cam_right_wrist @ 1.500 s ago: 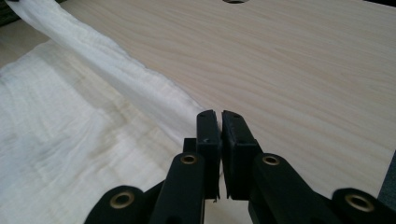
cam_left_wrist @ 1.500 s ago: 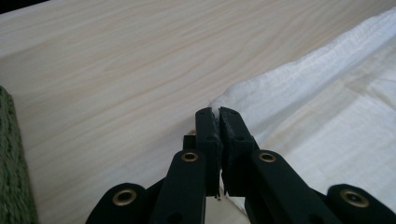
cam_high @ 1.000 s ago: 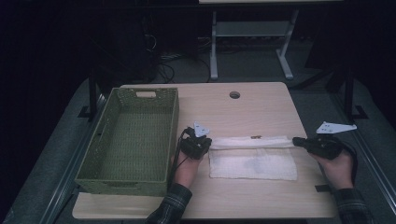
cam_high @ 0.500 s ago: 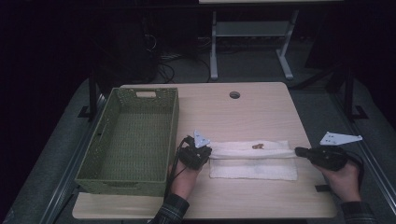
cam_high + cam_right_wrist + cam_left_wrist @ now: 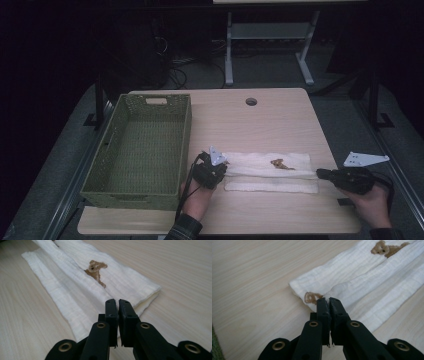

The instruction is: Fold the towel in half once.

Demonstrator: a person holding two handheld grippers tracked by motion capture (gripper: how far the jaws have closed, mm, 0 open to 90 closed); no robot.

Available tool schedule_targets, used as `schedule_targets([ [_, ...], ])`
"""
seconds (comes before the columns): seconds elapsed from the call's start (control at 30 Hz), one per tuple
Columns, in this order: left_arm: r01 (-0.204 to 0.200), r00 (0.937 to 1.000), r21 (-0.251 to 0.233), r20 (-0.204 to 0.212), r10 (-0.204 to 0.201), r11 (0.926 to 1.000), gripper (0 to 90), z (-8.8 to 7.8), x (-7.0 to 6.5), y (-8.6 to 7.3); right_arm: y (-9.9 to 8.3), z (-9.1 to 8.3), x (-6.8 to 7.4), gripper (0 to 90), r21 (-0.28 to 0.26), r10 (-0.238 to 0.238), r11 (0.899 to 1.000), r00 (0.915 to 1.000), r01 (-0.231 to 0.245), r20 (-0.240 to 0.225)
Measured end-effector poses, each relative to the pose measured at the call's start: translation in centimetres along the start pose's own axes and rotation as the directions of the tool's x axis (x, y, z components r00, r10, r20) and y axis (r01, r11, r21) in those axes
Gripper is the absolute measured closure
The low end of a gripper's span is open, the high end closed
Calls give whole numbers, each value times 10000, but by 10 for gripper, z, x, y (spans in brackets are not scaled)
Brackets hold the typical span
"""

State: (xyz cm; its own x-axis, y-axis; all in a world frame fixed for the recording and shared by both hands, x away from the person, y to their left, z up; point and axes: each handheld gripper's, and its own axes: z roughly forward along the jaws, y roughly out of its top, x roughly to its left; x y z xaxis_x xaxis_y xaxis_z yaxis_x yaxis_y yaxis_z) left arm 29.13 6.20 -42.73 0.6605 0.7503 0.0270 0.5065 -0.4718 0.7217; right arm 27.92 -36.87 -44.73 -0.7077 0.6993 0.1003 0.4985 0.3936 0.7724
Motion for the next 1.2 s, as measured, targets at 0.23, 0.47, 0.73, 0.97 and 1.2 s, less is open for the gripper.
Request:
schedule_targets([
  [0.23, 17, 9997, 327, 245, -25, 9995, 865, 2, -3, -9, -6, -1, 6, 857, 108, 12, 9999, 9999, -11, -158],
  [0.47, -259, 9978, 960, 637, 199, 9950, 860, 7, -13, -20, -13, 0, 7, 852, 571, 72, 9983, 9999, -63, -145],
  [0.73, -275, 9957, 360, 894, 241, 9990, 762, -5, -15, -14, -9, -9, 6, 796, -51, 78, 10000, 9993, -80, -372],
  [0.97, -456, 9941, -108, 982, 464, 9989, 745, -5, -14, -2, -5, -7, 4, 796, -187, 93, 9998, 9987, -102, -509],
  [1.2, -408, 9968, -295, 678, 428, 9987, 722, 14, -1, 12, 8, 13, -2, 795, 80, -241, 9997, 9987, 245, -460],
])
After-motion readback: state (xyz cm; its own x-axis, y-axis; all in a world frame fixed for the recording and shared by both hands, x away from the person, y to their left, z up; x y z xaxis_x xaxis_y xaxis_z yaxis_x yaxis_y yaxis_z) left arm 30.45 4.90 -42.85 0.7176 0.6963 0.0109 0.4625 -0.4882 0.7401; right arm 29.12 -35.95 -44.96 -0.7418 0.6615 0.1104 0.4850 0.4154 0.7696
